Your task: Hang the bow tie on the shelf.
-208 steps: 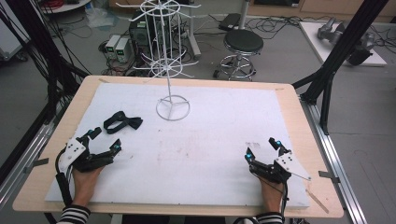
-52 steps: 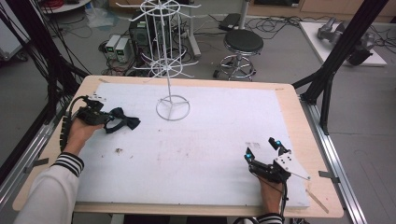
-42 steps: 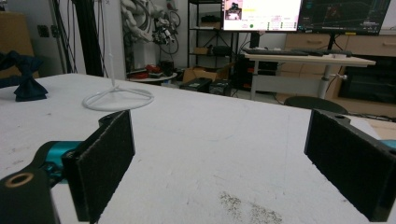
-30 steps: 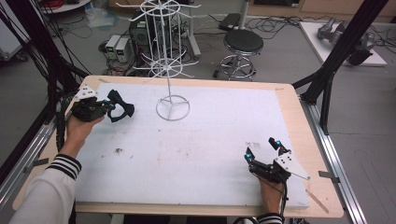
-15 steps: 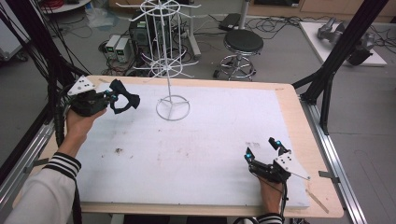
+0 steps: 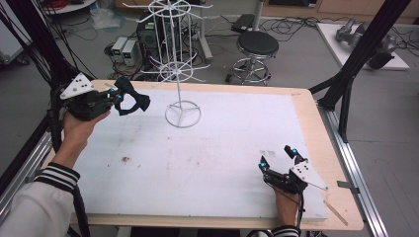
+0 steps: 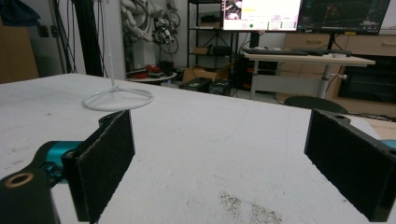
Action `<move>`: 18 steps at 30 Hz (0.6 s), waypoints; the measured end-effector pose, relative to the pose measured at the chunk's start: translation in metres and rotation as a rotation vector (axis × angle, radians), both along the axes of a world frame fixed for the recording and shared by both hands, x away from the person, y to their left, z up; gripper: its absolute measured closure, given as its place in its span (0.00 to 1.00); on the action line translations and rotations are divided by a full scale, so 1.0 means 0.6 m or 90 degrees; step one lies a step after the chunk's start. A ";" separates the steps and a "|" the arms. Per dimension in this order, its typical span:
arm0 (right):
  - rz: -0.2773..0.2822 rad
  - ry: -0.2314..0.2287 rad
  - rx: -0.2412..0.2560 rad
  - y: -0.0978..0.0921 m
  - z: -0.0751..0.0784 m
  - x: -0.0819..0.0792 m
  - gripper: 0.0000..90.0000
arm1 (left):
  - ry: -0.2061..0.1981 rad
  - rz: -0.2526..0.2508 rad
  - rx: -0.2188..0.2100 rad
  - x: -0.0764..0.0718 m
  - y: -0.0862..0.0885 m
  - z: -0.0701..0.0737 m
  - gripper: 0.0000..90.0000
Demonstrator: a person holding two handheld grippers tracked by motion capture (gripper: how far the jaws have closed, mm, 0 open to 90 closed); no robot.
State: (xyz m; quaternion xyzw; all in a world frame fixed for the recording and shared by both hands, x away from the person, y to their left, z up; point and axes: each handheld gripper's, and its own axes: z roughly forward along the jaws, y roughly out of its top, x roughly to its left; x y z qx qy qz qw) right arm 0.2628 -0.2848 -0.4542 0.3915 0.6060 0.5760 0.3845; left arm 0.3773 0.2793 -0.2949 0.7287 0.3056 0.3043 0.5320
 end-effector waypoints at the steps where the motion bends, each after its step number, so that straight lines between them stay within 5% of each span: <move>1: 0.000 0.000 0.000 0.000 0.000 0.000 0.08 | -0.003 -0.003 -0.002 -0.001 0.000 0.003 0.97; 18: 0.000 -0.001 0.001 0.001 0.000 0.000 0.08 | -0.033 -0.044 -0.029 -0.021 -0.006 0.053 0.97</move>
